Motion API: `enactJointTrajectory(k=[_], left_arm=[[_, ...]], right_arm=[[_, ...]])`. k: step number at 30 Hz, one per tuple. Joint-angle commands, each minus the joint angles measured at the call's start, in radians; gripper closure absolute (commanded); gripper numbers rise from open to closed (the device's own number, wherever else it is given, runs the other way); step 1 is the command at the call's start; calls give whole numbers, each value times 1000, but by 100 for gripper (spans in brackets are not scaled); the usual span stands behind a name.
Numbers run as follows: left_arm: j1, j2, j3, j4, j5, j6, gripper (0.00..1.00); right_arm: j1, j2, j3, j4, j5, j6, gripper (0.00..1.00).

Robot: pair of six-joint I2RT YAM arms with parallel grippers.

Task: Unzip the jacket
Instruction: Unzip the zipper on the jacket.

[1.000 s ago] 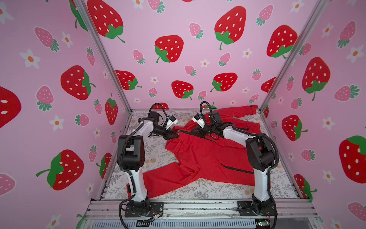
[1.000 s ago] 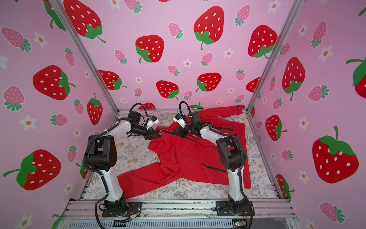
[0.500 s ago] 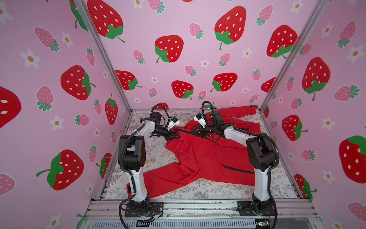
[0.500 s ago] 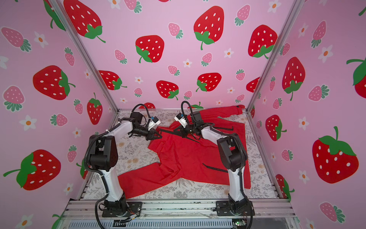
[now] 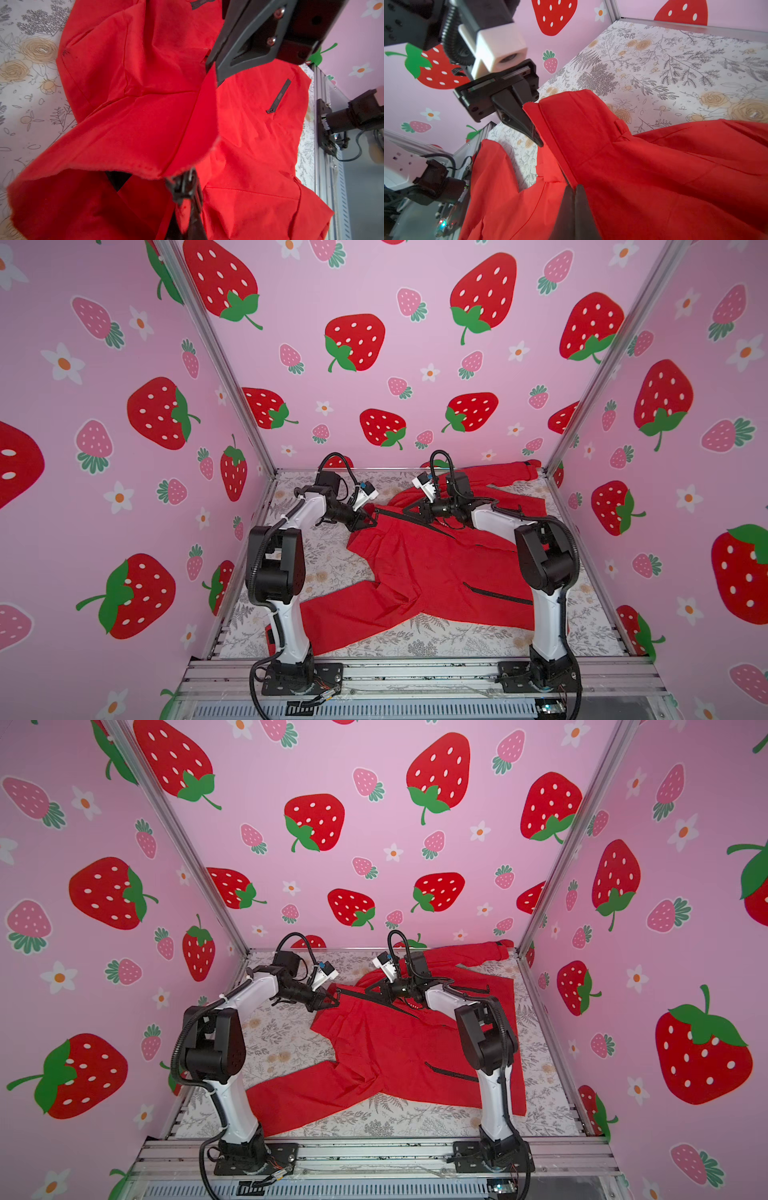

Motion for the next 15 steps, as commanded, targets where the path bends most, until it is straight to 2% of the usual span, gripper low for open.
enactJointTrajectory(k=[1,5,8,11,12,13,14,15], left_arm=[[-18,-39,-26,-3,-90,-14,100],[-46,-77,-30,39,-98,-33,100],[-64,-108,-26,60,-107,-31,100],[-64,-133,-35,95,-68,-20,100],[-64,-135,-38,104,-64,-20,100],[-64,-131,-32,103,-57,-16,100],[-64,-124,-22,98,-54,-19,100],[-64,-115,-12,92,-52,-25,100]], right_arm=[[-16,11,33,106,-31,104,100],[-16,27,66,40,-37,111,100],[-16,15,53,64,-35,128,100],[-16,15,66,82,-50,169,100],[-16,20,72,89,-56,186,93],[-17,20,75,96,-59,203,83],[-16,18,75,102,-64,207,68],[-17,9,69,100,-58,204,58]])
